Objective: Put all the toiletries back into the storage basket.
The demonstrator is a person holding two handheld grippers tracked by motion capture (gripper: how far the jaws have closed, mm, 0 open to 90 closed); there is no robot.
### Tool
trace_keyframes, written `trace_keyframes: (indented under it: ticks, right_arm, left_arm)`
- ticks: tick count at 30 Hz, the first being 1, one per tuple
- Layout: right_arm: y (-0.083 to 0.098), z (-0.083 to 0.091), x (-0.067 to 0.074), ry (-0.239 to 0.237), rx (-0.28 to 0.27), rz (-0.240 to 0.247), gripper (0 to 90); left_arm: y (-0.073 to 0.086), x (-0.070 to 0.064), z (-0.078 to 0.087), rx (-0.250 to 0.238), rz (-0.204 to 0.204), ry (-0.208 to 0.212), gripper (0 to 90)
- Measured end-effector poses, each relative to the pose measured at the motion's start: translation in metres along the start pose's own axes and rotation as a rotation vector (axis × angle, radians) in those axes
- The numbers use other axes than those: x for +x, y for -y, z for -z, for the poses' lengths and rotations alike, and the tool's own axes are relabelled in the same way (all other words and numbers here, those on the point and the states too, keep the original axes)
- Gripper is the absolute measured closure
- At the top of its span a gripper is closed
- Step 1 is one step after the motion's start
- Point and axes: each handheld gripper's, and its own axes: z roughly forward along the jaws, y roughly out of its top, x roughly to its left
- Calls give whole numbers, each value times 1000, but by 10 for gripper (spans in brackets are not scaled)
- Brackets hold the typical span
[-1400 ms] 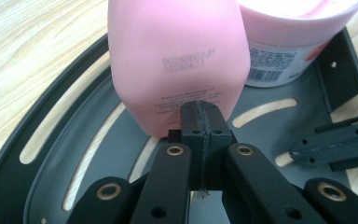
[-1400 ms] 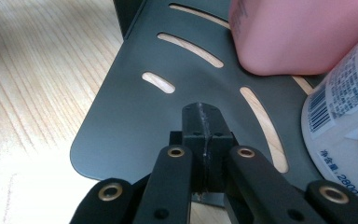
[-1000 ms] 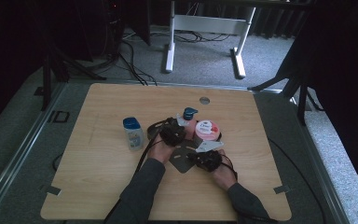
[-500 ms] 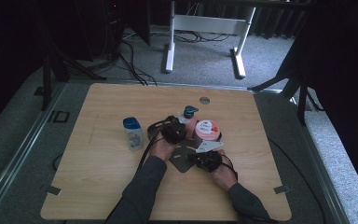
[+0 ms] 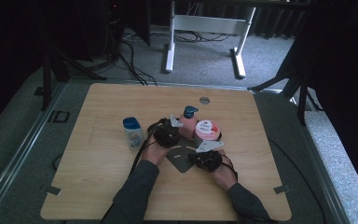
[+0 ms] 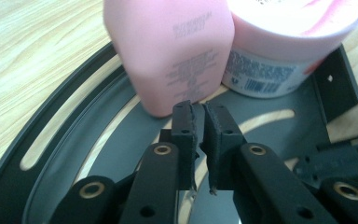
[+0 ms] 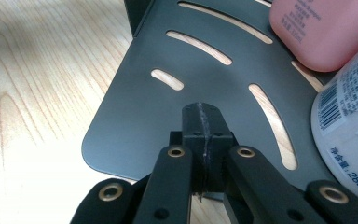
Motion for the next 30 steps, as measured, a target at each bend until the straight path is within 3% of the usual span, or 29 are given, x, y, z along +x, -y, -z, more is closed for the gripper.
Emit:
trace_keyframes:
  ticks: [8, 19, 30]
  right_arm:
    - [1, 0, -1, -2, -4, 0, 900]
    - [1, 0, -1, -8, -9, -1, 898]
    - [1, 0, -2, -13, -9, -5, 894]
  left_arm:
    - [15, 12, 18, 4, -2, 26, 768]
    - [25, 16, 46, 3, -63, 78, 691]
    - [32, 24, 68, -9, -81, 111, 649]
